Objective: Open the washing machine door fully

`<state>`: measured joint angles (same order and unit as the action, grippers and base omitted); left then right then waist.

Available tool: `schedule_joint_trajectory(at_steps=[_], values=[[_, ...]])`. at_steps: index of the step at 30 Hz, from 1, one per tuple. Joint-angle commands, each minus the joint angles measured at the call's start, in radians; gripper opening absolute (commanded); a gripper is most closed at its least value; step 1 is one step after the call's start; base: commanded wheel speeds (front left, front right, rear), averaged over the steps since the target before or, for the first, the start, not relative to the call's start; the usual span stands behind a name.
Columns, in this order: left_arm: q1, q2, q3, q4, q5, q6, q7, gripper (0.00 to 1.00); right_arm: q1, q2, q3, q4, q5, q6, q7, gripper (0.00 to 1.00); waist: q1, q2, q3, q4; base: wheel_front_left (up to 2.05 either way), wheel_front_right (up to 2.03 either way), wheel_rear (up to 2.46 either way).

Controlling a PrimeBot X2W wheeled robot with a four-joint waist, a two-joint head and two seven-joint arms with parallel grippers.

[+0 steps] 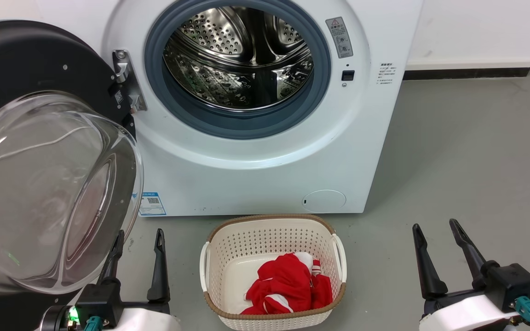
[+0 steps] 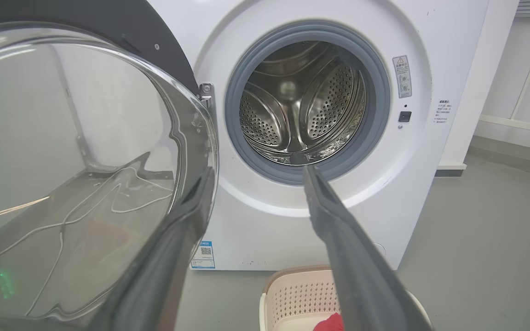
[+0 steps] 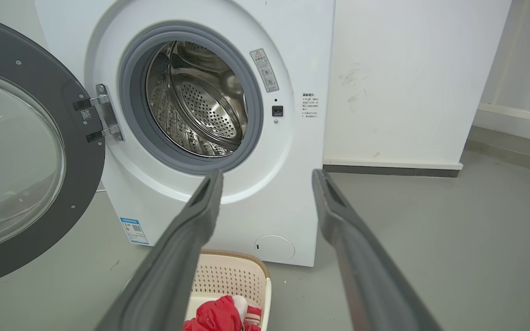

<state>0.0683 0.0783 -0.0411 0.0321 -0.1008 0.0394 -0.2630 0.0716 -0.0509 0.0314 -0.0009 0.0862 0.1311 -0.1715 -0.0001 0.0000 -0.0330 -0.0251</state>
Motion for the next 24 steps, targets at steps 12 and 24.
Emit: schedule_joint_trajectory(at_steps=[12,24], values=[[0.000,-0.004,0.003,0.003,-0.004,-0.018,0.000,0.00,0.000,0.000,0.001,0.009,0.003,0.000,-0.003,0.00,0.0001,0.0000,-0.004,0.005,0.00,0.00,0.00],[-0.025,-0.009,0.029,0.058,-0.238,-0.045,0.062,0.00,-0.020,-0.014,-0.002,0.059,0.253,0.000,0.025,0.00,0.0001,0.0000,-0.001,0.007,0.00,0.00,0.00]])
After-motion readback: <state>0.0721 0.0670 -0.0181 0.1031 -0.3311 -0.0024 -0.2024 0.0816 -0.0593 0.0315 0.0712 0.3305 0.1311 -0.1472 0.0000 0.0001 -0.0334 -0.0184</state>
